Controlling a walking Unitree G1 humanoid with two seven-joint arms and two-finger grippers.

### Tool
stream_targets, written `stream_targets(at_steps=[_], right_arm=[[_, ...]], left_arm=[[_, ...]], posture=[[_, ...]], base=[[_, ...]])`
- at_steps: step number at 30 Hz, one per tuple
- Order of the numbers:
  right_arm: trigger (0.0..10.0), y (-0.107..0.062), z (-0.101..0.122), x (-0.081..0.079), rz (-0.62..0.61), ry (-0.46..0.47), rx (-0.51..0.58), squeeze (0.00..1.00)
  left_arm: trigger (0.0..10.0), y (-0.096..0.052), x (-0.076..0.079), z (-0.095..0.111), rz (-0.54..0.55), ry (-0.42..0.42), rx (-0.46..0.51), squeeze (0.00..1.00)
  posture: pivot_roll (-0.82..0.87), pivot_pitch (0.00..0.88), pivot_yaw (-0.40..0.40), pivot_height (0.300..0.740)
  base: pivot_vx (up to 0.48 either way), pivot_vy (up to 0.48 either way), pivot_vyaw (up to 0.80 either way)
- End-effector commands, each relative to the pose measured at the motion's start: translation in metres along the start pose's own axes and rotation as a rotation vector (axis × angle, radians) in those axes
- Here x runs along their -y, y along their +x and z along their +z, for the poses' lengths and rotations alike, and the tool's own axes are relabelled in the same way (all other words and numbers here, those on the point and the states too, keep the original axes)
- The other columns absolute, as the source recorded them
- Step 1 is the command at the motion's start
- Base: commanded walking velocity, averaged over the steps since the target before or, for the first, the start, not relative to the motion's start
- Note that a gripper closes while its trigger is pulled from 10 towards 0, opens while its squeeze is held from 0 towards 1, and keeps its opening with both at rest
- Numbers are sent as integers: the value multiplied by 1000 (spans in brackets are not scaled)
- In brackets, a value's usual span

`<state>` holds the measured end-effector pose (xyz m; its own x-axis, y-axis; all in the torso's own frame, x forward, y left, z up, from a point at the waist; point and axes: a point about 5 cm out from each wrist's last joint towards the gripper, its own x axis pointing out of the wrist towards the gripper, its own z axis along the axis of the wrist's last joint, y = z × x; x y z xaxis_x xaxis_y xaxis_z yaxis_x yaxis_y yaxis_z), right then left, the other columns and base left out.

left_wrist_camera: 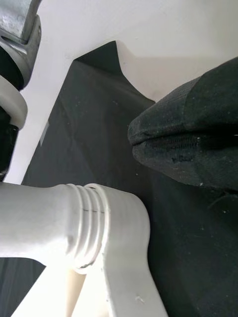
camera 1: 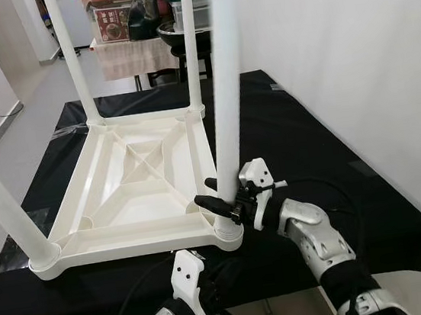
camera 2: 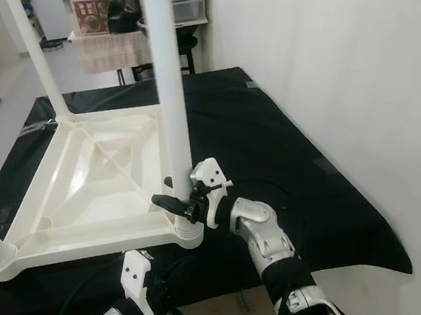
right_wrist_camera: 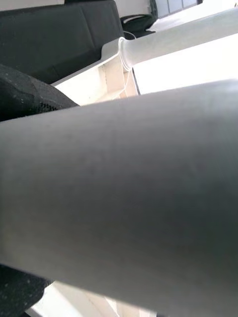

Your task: Building children table

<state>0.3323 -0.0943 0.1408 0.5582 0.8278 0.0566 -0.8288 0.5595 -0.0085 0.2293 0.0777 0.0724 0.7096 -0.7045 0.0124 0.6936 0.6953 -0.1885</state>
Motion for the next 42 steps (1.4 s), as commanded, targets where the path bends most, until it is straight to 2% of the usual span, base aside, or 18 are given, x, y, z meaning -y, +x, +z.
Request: stream_targets(at_steps=[1,4,6,8,9,10,11,13,20,21,23,24,27,28,29,33,34,42], right_arm=[[0,-4,-5,-1,-18,39,3,0],[0,-10,-4,0,-41,-8,-25,0],[0,-13,-5,5,-156,-28,-55,0],[0,-26,-22,11,-582,-53,-90,0],[0,-26,-22,11,-582,-53,-90,0],[0,-33,-33,6,-728,-41,-111,0],[0,-33,-33,6,-728,-41,-111,0],[0,-25,-58,-20,-689,-6,-189,0],[0,-18,-55,-18,-665,-20,-193,0],[10000,-17,-53,-18,-636,-34,-199,0],[10000,-15,-50,-20,-620,-49,-196,0],[10000,-12,-44,-19,-590,-40,-164,1000],[10000,-10,-39,-17,-571,-32,-140,1000],[10000,-5,-21,-12,-397,-1,-64,1000],[10000,-5,-21,-12,-397,-1,-64,1000],[10000,-9,1,-1,-76,-71,-70,957],[10000,-12,5,3,19,-88,-94,0],[10000,-18,22,27,192,-43,-113,0]], left_arm=[[10000,1,-2,-4,-3,-19,-15,0],[10000,3,-4,-5,-2,-17,-22,0],[10000,4,-5,-5,-1,-19,-22,0],[10000,4,-6,-5,3,-23,-18,0],[10000,4,-6,-5,3,-23,-18,0],[10000,5,-6,-5,6,-24,-15,0],[10000,5,-6,-5,6,-24,-15,0],[10000,6,-6,-5,8,-19,-14,0],[10000,7,-7,-5,20,-13,-6,0],[10000,8,-7,-4,30,-10,-1,0],[10000,8,-7,-4,32,-10,1,0],[10000,9,-7,-4,29,-12,1,0],[10000,9,-7,-4,28,-13,0,0],[10000,10,-7,-4,25,-17,0,0],[10000,10,-7,-4,25,-17,0,0],[10000,12,-8,-3,22,-20,3,0],[10000,12,-8,-3,21,-20,5,0],[10000,14,-9,-2,25,-25,9,0]], posture=[[-21,0,-34,740],[-31,0,-36,740],[-34,0,-40,740],[-46,0,-31,740],[-46,0,-31,740],[-46,0,-31,740],[-46,0,-31,740],[-29,0,-39,740],[-19,0,-45,740],[-13,0,-49,740],[-13,0,-49,740],[-13,0,-46,740],[-14,0,-46,740],[-14,0,-40,740],[-14,0,-40,740],[-16,0,-35,740],[-14,0,-36,740],[7,0,-47,740]], base=[[0,0,0],[0,0,0],[0,0,0],[0,0,0],[0,0,0],[0,0,0],[0,0,0],[0,0,0],[0,0,0],[0,0,0],[0,0,0],[0,0,0],[0,0,0],[0,0,0],[0,0,0],[0,0,0],[0,0,0],[0,0,0]])
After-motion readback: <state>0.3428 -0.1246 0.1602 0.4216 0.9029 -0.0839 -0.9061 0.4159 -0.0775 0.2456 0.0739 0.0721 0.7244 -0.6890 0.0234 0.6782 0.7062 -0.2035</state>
